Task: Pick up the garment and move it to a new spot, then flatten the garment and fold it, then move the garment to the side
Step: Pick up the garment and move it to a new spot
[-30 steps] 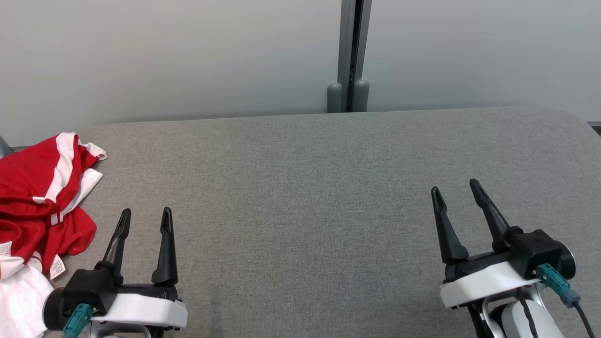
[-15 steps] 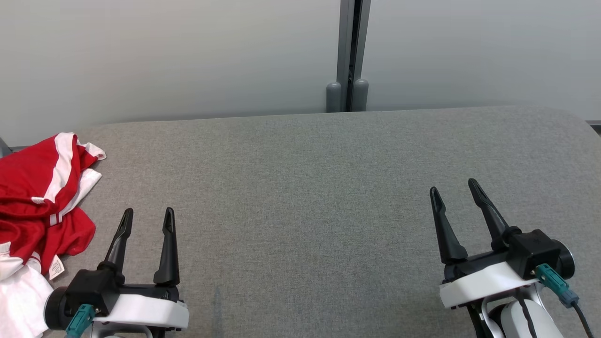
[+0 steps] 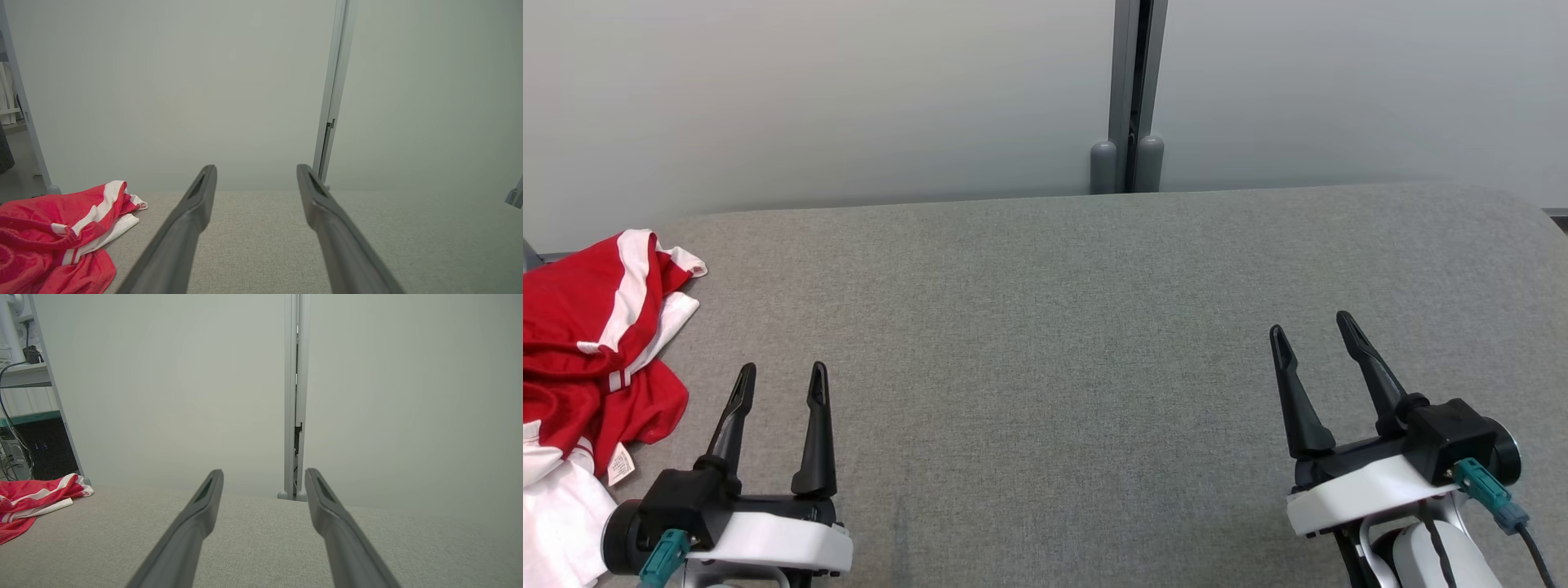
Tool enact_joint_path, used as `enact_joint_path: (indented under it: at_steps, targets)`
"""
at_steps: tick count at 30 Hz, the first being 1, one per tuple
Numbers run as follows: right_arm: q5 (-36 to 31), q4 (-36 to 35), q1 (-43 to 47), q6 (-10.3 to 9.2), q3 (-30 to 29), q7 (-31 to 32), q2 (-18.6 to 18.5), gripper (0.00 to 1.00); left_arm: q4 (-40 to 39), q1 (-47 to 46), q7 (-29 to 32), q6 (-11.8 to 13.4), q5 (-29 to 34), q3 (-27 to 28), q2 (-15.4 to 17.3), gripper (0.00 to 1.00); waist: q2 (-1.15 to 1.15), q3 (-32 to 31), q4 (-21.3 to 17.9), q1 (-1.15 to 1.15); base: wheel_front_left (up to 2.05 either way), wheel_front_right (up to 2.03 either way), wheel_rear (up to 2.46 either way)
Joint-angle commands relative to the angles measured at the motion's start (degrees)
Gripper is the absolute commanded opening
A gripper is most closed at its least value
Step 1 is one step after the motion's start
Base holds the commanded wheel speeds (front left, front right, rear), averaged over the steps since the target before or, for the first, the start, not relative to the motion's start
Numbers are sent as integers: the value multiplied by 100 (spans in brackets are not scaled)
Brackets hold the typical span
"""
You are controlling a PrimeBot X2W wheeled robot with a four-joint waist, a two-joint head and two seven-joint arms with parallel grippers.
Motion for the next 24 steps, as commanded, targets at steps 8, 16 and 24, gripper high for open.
enact_joint_path:
  at_steps: [8, 16, 24]
  targets:
    - [42, 28, -51, 11, 20, -30, -49, 100, 31, -9, -14, 34, -37, 2, 26, 100, 0, -1, 16, 0, 0, 0, 0]
    - [71, 45, -35, 11, 40, -30, -48, 100, 48, -26, -14, 27, -44, 0, 26, 100, 0, 7, 51, 0, 0, 0, 0]
    - [150, 79, 9, 11, 88, -30, -46, 100, 108, -57, -14, 57, -86, 31, 28, 100, 0, 20, 289, 0, 0, 0, 0]
